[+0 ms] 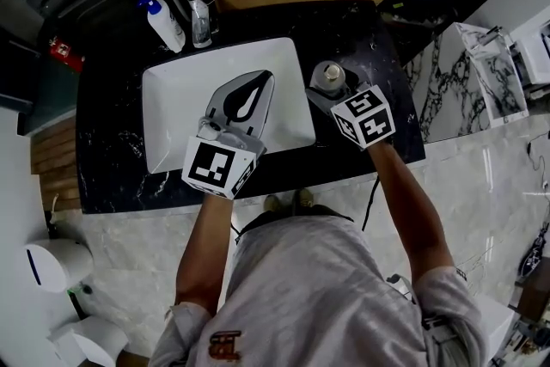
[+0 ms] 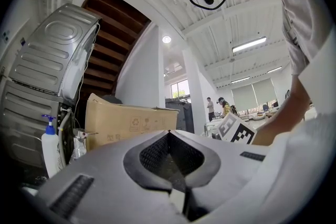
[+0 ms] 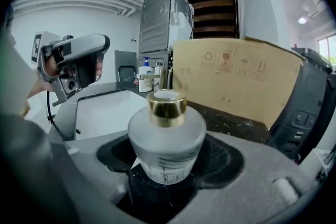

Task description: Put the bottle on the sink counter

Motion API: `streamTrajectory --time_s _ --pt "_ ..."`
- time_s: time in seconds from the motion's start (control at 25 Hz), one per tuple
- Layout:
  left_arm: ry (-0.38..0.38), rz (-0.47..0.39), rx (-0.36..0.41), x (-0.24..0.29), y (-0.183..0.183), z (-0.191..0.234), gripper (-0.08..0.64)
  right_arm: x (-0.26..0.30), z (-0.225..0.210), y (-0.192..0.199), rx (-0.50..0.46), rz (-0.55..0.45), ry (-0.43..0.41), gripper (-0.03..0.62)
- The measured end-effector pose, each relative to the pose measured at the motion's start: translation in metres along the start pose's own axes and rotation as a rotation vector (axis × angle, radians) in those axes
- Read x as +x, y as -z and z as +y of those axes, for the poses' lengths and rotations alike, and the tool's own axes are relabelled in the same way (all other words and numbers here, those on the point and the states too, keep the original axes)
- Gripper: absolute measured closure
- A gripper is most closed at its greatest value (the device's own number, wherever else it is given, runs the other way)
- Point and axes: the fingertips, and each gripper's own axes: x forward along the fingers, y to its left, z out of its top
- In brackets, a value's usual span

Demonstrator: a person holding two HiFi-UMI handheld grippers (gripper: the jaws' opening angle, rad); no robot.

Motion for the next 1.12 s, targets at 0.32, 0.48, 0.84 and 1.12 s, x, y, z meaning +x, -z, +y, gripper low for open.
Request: streamTrajectory --time_s 0.32,0.48,0.84,1.12 --pt "-0.010 0.014 -0.015 0.004 0.006 0.001 0.560 0.016 -0.005 0.017 0.012 0.042 -0.008 0.262" --pt "-0.017 0.020 -0.019 0.005 0.008 0.001 0.560 0.019 -0.005 0.023 0.022 0.046 -0.013 0.262" --pt "-0.034 0.026 -0.023 0.006 0.009 0.001 0.560 0.020 -0.006 0.025 0.054 0.028 -0.038 0.262" --pt "-0.025 0.026 -0.017 0.007 0.011 -0.004 0.560 0.020 -0.002 0.024 0.046 0.013 -0.058 0.243"
